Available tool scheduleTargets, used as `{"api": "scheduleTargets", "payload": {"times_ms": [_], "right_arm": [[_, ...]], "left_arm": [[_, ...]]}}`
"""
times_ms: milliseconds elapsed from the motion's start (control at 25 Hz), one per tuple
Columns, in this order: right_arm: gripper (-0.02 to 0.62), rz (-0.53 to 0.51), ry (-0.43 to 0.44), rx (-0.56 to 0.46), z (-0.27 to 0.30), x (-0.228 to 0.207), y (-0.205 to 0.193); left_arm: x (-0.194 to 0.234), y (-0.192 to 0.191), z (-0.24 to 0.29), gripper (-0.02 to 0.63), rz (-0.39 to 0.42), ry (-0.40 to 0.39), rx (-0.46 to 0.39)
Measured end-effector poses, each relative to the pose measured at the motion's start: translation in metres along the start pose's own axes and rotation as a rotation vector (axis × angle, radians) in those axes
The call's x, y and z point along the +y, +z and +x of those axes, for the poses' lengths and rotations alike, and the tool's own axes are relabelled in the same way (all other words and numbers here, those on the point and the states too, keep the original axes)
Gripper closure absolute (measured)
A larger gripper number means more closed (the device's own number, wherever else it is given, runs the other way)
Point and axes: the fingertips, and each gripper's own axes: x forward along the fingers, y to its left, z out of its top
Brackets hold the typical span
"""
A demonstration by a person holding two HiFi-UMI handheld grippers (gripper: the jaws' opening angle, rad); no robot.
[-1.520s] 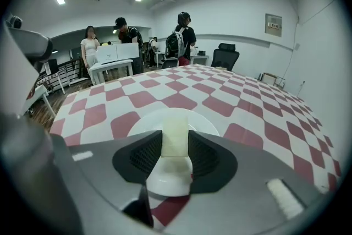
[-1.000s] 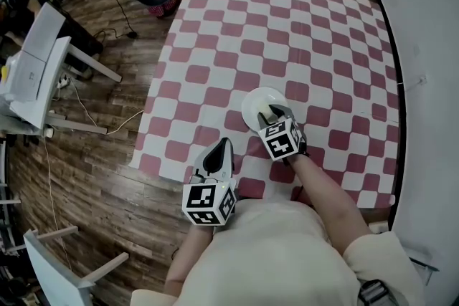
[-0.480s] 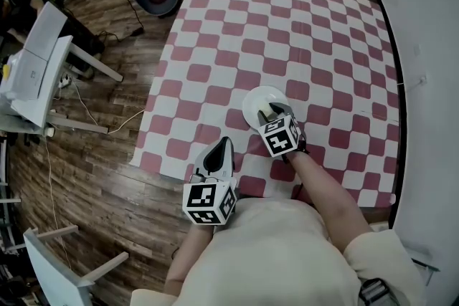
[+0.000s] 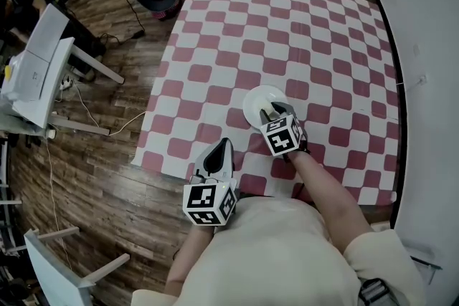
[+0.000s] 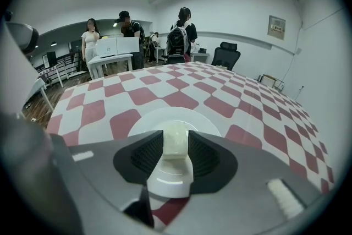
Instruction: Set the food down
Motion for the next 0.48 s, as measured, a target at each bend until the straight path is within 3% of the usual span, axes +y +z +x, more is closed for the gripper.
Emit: {"api": "scheduleTargets", "payload": {"times_ms": [480], "right_arm": [[0.501, 0.011, -0.055, -0.059, -0.022, -0.001, 0.009]], "left_arm": [[-0.004, -0.002, -0.010, 0.600, 0.011, -0.013, -0.012]]}}
